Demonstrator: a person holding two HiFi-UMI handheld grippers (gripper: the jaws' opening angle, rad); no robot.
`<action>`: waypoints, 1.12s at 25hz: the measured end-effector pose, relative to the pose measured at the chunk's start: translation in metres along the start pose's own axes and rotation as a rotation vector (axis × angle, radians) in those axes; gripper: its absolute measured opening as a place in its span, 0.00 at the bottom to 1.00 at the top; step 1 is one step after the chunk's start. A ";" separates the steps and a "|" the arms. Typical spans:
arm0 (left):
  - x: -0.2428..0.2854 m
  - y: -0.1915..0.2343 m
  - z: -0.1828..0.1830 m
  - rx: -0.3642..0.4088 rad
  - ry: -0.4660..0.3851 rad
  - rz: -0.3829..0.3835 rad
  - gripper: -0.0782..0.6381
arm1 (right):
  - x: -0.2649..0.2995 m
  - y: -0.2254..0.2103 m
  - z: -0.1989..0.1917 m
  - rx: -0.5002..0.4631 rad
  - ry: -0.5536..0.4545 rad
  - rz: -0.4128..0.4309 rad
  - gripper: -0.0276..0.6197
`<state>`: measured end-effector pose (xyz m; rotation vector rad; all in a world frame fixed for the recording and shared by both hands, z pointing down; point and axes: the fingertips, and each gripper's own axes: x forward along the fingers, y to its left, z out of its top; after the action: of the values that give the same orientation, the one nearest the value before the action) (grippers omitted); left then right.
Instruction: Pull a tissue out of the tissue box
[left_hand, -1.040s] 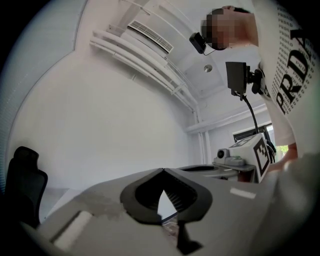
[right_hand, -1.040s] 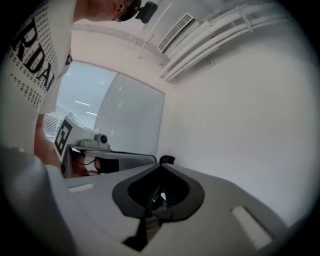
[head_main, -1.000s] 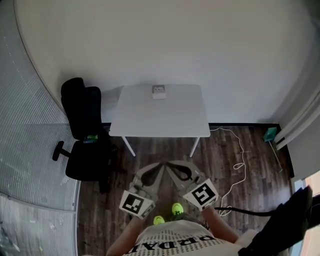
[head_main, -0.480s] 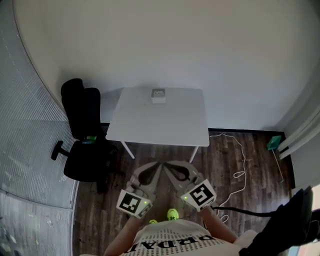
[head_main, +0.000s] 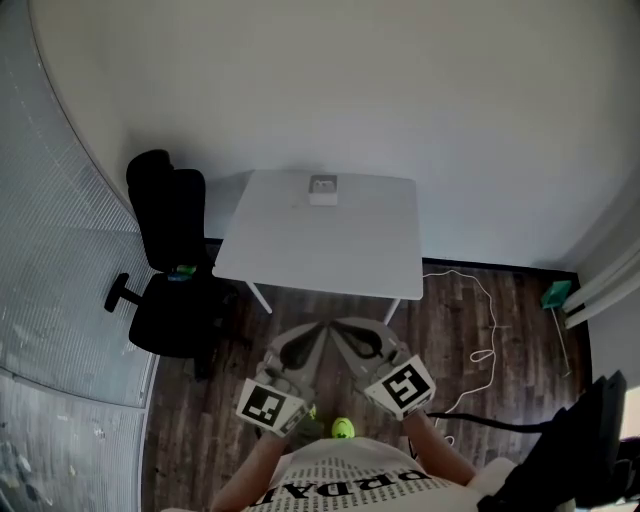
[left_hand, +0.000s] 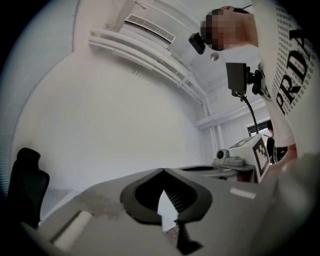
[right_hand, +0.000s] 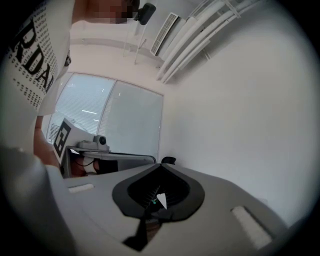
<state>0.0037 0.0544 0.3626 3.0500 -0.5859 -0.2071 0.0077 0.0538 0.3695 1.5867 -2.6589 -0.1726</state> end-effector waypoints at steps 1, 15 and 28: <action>0.002 0.003 -0.001 0.001 0.001 0.003 0.10 | 0.003 -0.002 -0.002 0.005 0.002 0.003 0.05; 0.030 0.054 0.006 0.000 -0.052 -0.012 0.10 | 0.049 -0.034 0.000 -0.046 0.015 -0.011 0.05; 0.067 0.126 0.018 -0.006 -0.063 -0.060 0.10 | 0.117 -0.078 0.001 -0.058 0.031 -0.048 0.05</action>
<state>0.0162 -0.0876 0.3433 3.0678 -0.4967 -0.3067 0.0199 -0.0857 0.3573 1.6236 -2.5700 -0.2224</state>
